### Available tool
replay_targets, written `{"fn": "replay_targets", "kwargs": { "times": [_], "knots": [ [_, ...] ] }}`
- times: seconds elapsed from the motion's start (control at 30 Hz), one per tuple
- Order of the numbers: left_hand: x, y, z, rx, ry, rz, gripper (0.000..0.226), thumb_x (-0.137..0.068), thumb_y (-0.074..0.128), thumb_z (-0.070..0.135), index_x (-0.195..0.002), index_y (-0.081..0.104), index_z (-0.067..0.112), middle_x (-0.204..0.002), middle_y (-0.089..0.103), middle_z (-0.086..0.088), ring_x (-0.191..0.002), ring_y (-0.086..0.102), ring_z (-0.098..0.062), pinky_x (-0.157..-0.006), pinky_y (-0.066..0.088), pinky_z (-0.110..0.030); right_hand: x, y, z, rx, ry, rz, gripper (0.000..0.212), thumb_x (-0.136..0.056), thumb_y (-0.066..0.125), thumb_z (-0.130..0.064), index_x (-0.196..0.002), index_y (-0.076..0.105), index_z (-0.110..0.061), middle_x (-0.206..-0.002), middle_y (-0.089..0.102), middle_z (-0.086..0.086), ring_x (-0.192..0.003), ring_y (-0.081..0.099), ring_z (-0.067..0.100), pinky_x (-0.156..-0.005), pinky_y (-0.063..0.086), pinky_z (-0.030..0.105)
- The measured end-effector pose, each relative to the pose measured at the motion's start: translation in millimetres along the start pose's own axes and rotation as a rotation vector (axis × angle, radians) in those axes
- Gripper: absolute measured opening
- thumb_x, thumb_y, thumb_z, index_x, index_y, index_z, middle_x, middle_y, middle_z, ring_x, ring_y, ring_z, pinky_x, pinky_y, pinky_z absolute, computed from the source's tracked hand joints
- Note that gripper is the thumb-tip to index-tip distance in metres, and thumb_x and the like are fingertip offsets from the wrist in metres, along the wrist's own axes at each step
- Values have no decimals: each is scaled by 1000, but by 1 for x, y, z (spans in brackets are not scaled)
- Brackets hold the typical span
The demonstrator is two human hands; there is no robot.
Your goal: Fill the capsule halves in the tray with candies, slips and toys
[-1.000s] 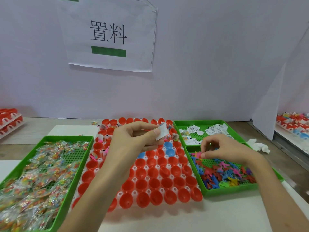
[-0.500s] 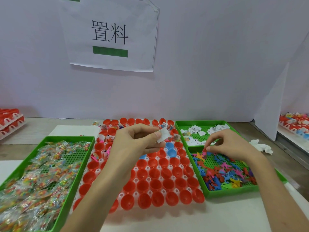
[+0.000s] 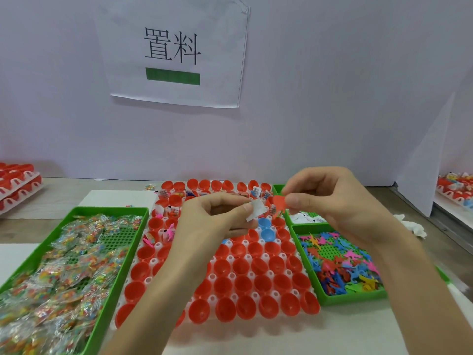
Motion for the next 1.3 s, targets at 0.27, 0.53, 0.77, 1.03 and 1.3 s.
{"fn": "replay_targets", "kwargs": {
  "times": [0.27,0.53,0.77,1.03,1.3],
  "knots": [
    [-1,-8,12,202,-55,-200,22,-72,75,28,-90,82,16,-94,79,-12,-89,77,-21,-72,60,-23,-8,38,-8,40,-46,177,20,-77,81,-18,-97,78,-18,-80,75,1,-77,73,12,-73,55,18],
    [-4,-43,35,75,79,-60,29,-71,76,18,-98,78,9,-97,78,-13,-92,77,-25,-73,60,-23,-33,68,-20,171,-64,235,12,-86,77,-26,-97,78,-21,-83,76,-10,-81,71,1,-72,54,11],
    [-8,-64,32,-67,57,117,25,-79,77,11,-104,76,11,-92,79,-11,-83,78,-21,-69,62,-25,-59,93,-10,261,-163,243,5,-89,75,-19,-84,79,-20,-74,75,-10,-73,71,2,-70,54,16],
    [-11,-121,46,-280,104,295,22,-93,69,17,-113,71,25,-107,76,0,-81,77,-15,-75,57,-27,-69,110,47,749,41,-70,14,-88,74,-19,-74,75,-24,-72,67,-16,-73,65,-3,-68,49,15],
    [-10,-123,47,-236,111,270,16,-96,64,15,-108,72,23,-106,76,0,-81,77,-17,-79,59,-31,-78,128,62,789,143,-134,13,-88,70,-14,-77,77,-16,-82,74,-4,-89,71,8,-81,60,31]
  ]
}}
Point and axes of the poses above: each hand's wrist, its own x-axis away from the middle knuckle, its own y-axis out of the palm, z = x × y, the point moved 3 cm from there along -x, towards the middle knuckle
